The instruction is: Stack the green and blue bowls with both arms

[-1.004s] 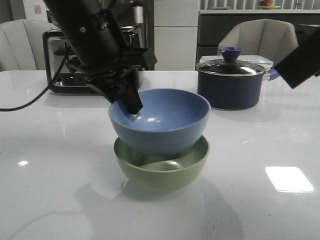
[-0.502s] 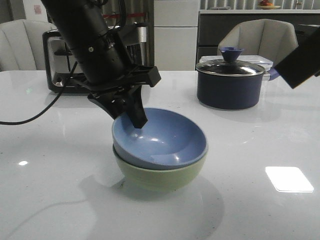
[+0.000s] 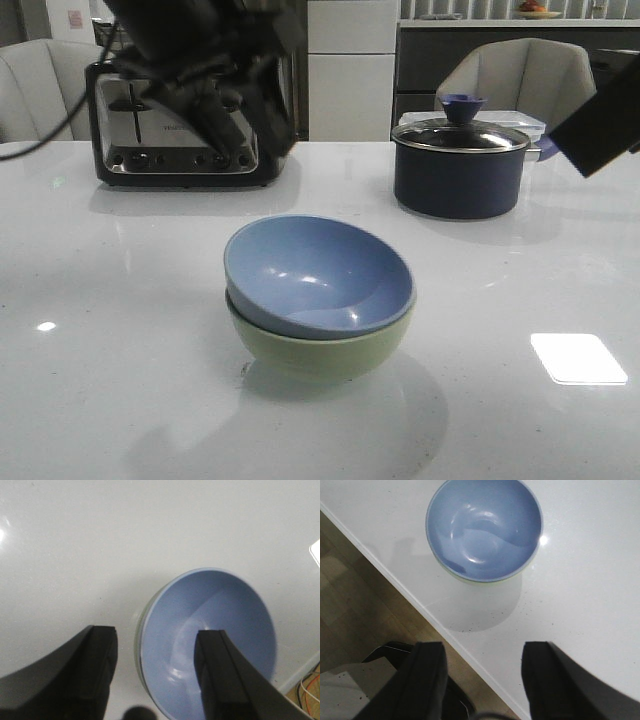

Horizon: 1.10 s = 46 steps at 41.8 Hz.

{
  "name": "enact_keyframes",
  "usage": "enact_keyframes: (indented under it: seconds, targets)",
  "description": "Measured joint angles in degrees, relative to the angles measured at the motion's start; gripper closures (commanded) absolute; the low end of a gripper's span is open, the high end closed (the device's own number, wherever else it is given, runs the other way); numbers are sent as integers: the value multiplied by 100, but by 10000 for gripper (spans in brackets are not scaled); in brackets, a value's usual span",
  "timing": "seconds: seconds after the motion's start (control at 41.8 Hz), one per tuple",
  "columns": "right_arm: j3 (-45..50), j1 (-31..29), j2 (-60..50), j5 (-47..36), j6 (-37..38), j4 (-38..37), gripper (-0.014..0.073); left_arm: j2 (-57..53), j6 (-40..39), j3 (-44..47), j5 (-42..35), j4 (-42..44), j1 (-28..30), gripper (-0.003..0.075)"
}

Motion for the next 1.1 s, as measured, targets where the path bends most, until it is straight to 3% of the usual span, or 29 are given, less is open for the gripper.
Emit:
enact_keyframes:
  seconds: [0.478, 0.646, 0.885, 1.1]
  targets:
    - [0, 0, 0, 0, 0, 0, 138, -3692, 0, 2251, 32, 418, -50, 300]
    - [0, 0, 0, 0, 0, 0, 138, -4880, -94, 3053, 60, 733, -50, 350]
    - [0, -26, -9, 44, 69, -34, 141, -5935, -1034, 3758, 258, 1674, -50, 373]
    - [115, -245, -609, 384, 442, -236, 213, -6415, -1424, 3952, 320, 2101, -50, 374]
